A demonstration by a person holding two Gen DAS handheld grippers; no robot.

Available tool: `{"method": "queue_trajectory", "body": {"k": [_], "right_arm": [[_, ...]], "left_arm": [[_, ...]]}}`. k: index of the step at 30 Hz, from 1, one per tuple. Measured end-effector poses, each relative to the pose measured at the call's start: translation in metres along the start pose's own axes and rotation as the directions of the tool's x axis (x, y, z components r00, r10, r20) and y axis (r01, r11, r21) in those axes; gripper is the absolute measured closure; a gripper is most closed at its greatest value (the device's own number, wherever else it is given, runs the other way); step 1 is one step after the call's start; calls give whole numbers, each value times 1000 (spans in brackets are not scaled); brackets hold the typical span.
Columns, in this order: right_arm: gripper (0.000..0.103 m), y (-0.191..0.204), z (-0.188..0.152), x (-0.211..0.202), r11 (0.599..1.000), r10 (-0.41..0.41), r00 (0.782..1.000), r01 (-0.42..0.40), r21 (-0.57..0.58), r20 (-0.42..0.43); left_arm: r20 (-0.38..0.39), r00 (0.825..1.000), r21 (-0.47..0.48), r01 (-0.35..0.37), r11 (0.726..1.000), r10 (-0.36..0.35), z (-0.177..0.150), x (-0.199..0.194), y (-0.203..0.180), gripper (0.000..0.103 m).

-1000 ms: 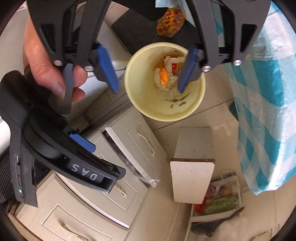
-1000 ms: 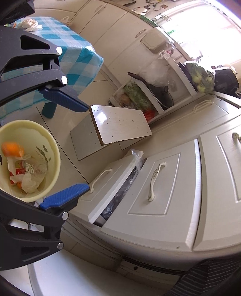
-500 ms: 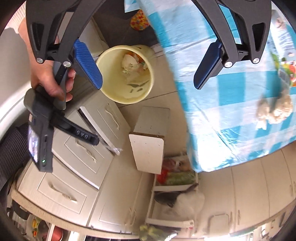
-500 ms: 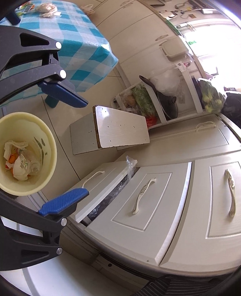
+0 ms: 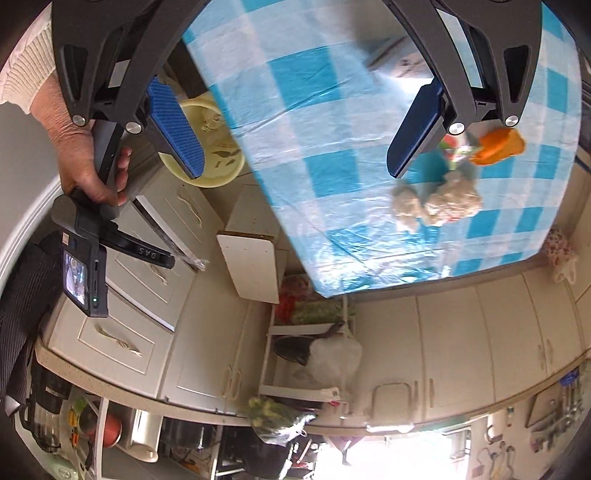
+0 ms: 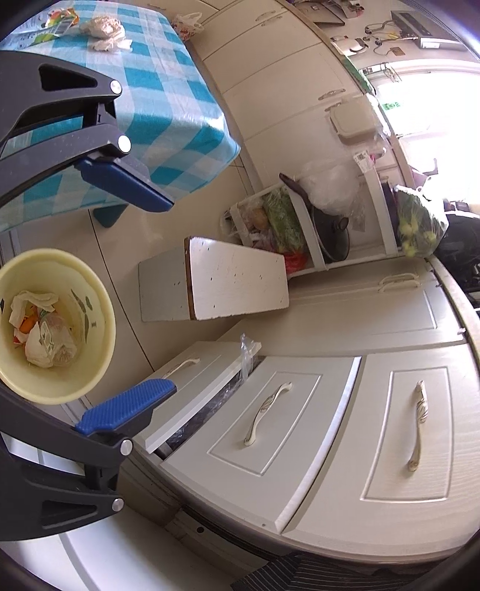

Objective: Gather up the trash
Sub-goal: 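Move both open tools back over the table, then lower the left tool around the orange peel while the right tool reaches toward the plastic bag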

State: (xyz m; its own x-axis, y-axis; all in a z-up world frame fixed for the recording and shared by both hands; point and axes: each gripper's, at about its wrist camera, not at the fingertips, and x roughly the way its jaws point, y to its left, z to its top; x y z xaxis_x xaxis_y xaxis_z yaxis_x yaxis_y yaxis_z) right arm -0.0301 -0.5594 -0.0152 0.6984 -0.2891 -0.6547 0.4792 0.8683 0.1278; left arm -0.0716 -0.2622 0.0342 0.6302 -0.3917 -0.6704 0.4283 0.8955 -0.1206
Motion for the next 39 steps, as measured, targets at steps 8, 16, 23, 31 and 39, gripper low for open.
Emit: {"method": "queue_trajectory", "body": {"k": [8,16,23,31,39], "right_arm": [[11,25,-1,-25,999,49,998,-49,-6,32],[10,41,-9,-56,997,71,996,-69,-34,60],[9,61,-17,-72,993,96,993,-91,-78,67],[8,86,-19,-66,990,101,994,-96,-108,39],[8,115,-23,-58,972,93,995,-86,-217,23]], "left_arm": [[41,996,-8,-76,997,77,-10,-40,59,7],[60,990,-59,-125,990,128,-19,-63,116,7],[51,990,-84,-128,988,132,-33,-68,142,7],[32,991,-140,-126,982,132,-45,-62,170,7],[-6,991,-205,-130,970,131,-52,-52,196,7]]}}
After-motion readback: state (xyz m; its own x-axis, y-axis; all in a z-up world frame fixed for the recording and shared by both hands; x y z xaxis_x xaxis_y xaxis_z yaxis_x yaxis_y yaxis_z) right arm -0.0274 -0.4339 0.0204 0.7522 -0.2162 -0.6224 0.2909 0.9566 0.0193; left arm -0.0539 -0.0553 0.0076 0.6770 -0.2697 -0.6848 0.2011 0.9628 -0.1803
